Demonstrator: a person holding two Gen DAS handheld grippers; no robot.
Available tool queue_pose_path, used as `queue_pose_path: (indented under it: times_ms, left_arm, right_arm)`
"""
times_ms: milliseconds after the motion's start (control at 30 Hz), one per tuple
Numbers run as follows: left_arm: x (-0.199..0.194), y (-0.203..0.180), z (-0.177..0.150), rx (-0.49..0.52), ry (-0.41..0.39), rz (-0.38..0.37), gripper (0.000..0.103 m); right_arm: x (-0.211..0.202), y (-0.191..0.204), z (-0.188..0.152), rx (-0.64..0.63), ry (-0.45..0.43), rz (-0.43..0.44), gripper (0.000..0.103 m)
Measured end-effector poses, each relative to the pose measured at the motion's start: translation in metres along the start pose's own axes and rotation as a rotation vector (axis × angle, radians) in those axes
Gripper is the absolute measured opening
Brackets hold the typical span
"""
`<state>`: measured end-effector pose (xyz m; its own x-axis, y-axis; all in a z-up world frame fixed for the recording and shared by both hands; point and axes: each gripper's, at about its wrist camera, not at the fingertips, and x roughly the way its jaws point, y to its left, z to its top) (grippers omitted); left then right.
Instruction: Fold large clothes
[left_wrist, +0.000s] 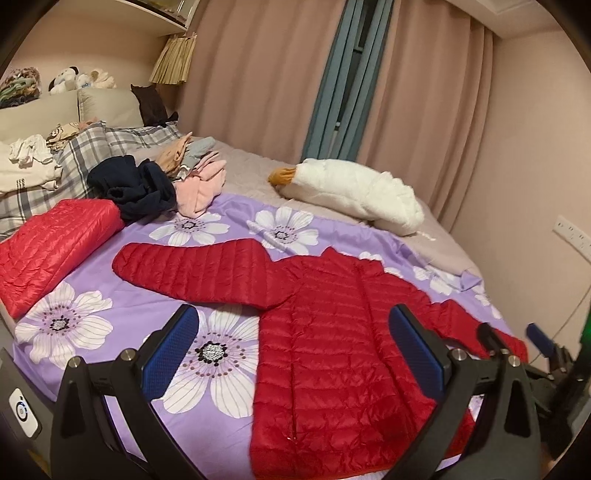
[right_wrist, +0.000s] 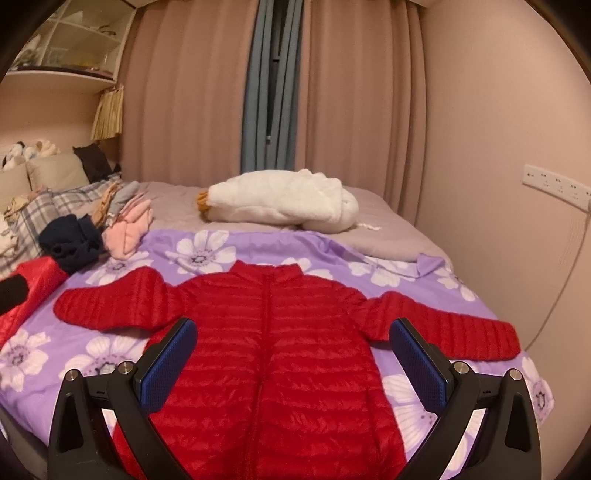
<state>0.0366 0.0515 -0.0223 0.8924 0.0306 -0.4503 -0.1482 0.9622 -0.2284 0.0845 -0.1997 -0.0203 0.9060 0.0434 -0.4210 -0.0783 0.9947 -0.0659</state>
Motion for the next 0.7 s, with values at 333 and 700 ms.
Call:
queue_pose_path:
  times_ms: [333, 700]
  left_arm:
    - [0.055, 0.001, 0.005, -0.022, -0.014, 0.014, 0.103]
    - [0.178, 0.079, -0.002, -0.214, 0.027, -0.011, 0.089]
  right_arm:
    - [0.041, -0.092, 0.012, 0.14, 0.051, -0.089, 0.103]
    - [0.175, -0.31, 0.007, 0.461, 0.286, -0.249, 0.103]
